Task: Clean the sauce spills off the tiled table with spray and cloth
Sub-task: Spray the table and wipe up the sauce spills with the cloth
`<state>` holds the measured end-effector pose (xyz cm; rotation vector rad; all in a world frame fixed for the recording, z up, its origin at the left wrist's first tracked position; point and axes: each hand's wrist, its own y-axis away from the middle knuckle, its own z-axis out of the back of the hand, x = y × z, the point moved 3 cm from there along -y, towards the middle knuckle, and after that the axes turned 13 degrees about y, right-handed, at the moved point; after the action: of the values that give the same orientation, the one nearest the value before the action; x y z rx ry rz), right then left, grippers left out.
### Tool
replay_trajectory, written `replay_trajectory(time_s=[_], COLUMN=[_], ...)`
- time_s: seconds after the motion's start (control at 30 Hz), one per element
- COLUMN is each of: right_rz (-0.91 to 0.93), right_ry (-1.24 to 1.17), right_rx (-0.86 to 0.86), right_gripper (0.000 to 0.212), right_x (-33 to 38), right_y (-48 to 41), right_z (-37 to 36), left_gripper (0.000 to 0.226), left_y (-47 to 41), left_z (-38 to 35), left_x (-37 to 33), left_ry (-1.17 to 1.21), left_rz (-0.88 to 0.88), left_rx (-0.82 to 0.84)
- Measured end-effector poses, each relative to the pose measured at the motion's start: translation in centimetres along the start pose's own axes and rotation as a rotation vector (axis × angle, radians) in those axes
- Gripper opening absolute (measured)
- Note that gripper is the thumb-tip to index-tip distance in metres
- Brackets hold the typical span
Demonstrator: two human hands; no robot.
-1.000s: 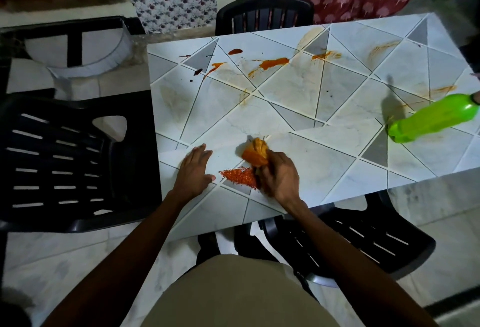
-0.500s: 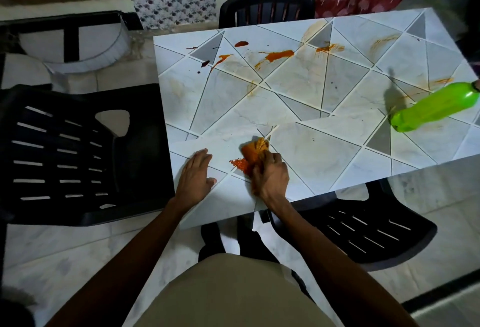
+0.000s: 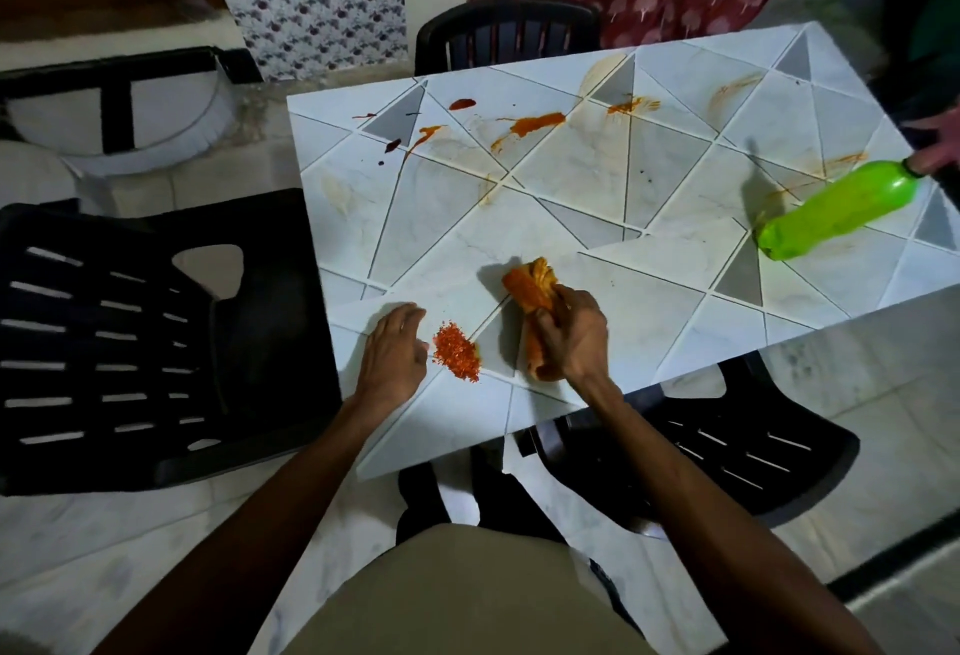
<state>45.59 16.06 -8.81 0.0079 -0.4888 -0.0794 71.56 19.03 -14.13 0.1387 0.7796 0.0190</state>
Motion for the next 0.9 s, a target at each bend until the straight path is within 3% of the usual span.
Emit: replay_trajectory(time_s=[0.17,0.3,0.5,0.7,0.8,0.9], right_rz=[-0.215,-0.373,-0.445,-0.37,-0.274,-0.131], right_ry=[-0.103,-0.132,-0.106,-0.036,-0.085,-0.2], right_rx=[-0.069,-0.089,-0.114,-0.051,-0.063,0.041], right_gripper=[0.055,0.049,0.047,0.04,0.033,0.024], right_x=[-6.5,-11.7,-17.8,-18.6,-15.5,-10.9], right_y=[-2.8,-5.0,-9.3,-10.8,-9.9,-7.7], right_z=[4.0,6.5,9.1,7.3,5.6,2.9], left_gripper=[0.048,0.054,0.059,0.055,0.052,0.051], left_y=[-3.9,-7.2,-10.9,-11.6,-11.5,-11.3], left_z=[-2.0,-3.7,-5.7,-5.8,-5.0,-4.2], left_x=[-3.1,-5.6,-7.4,-6.7,-6.1,-5.1], left_ry=[0.039,-0.003,-0.116,-0.144,-0.142,-0.147], left_rz=[-0.061,-0.103,-0.133,-0.109,-0.08,-0.066], left_rx=[0.074,0.129,0.191,0.205,0.174,0.165])
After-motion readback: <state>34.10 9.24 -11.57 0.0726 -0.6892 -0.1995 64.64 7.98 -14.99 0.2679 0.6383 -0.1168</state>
